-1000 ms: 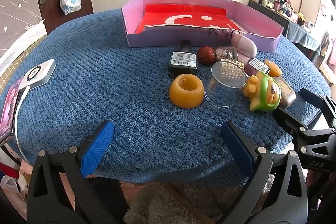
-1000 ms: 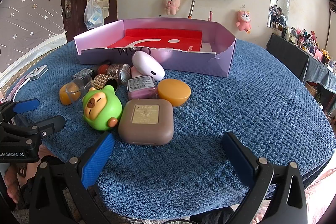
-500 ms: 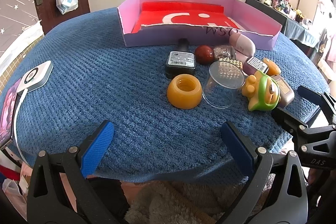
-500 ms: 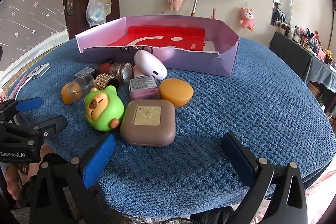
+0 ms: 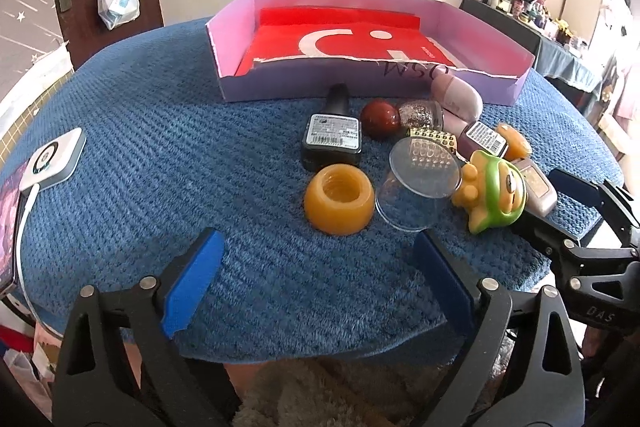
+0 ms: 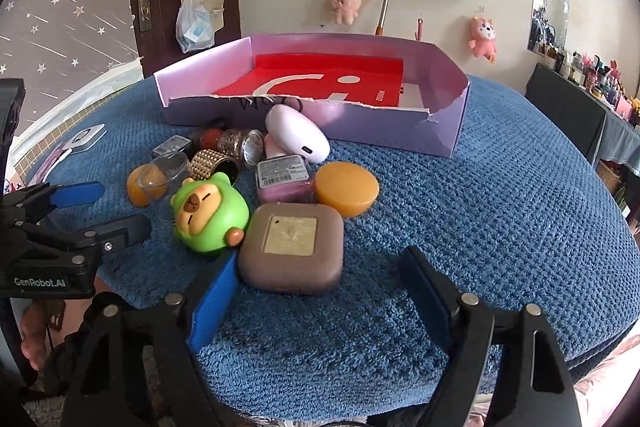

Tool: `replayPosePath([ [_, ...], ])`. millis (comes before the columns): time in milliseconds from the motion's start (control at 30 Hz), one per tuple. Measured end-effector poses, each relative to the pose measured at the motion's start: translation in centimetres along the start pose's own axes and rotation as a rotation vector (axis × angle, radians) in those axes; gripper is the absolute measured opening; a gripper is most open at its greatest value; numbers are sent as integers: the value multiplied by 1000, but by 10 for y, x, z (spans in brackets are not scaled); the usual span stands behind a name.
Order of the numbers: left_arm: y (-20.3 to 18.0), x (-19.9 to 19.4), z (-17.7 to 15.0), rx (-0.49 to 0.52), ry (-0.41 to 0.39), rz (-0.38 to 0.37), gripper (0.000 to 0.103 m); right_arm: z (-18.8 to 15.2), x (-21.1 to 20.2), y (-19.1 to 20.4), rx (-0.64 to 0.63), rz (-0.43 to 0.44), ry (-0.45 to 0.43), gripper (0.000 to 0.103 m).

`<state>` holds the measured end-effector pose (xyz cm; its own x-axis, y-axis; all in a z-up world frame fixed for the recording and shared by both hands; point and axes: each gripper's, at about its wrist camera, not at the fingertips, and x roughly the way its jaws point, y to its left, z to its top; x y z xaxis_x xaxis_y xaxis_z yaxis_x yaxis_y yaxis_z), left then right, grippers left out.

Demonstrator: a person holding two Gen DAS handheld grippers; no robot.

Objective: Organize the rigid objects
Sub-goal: 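Move the left tool toward the orange ring while the right tool approaches the brown square case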

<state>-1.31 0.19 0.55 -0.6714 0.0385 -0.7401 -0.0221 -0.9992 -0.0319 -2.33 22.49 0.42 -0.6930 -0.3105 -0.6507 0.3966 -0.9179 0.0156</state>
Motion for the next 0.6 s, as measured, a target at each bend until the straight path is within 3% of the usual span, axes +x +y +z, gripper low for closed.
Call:
replayPosePath([
  [300,-8,3,9,29,-4,-15,84,4,2,0,-2,21,-3,69],
  [600,-8,4,11,29,-6,-24,82,3,-1,-3,2,4,-1,61],
])
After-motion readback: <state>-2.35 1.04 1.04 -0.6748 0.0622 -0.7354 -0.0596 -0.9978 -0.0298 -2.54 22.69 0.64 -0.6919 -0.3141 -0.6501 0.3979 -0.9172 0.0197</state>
